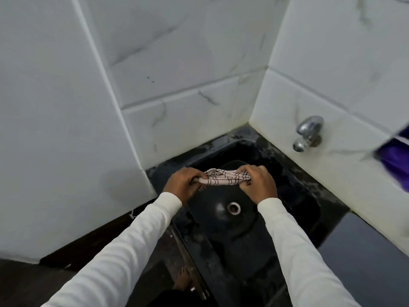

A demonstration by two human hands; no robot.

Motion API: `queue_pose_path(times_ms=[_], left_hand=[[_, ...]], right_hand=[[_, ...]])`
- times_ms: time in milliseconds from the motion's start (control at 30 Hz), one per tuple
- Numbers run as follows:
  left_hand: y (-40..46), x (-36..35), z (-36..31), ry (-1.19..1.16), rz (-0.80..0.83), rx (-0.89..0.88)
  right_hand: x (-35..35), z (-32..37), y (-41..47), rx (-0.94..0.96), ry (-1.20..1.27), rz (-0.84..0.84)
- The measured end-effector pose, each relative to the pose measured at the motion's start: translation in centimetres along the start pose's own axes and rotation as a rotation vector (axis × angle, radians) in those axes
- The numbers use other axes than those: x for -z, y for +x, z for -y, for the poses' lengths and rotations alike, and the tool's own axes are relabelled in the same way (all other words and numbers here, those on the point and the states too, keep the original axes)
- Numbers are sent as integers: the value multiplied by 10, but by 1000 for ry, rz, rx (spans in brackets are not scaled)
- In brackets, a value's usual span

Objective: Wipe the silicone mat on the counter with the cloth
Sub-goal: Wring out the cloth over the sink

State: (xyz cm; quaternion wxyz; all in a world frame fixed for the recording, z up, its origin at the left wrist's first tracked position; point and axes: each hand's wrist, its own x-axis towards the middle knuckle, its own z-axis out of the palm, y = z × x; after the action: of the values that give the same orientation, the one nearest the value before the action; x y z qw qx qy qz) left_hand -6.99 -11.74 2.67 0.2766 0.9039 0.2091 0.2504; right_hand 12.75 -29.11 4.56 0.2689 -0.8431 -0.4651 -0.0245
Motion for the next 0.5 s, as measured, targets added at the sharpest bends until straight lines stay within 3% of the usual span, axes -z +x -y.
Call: queue_pose_path(times_ms=[133,300,500], left_hand=[[35,23,61,62,-24,0],[58,29,108,310,-34,-70],[66,3,144,555,154,-88]], right_hand=[[-43,24,75,85,-12,49],[-91,42,144,152,-7,86],[-150,35,188,163,1,242]])
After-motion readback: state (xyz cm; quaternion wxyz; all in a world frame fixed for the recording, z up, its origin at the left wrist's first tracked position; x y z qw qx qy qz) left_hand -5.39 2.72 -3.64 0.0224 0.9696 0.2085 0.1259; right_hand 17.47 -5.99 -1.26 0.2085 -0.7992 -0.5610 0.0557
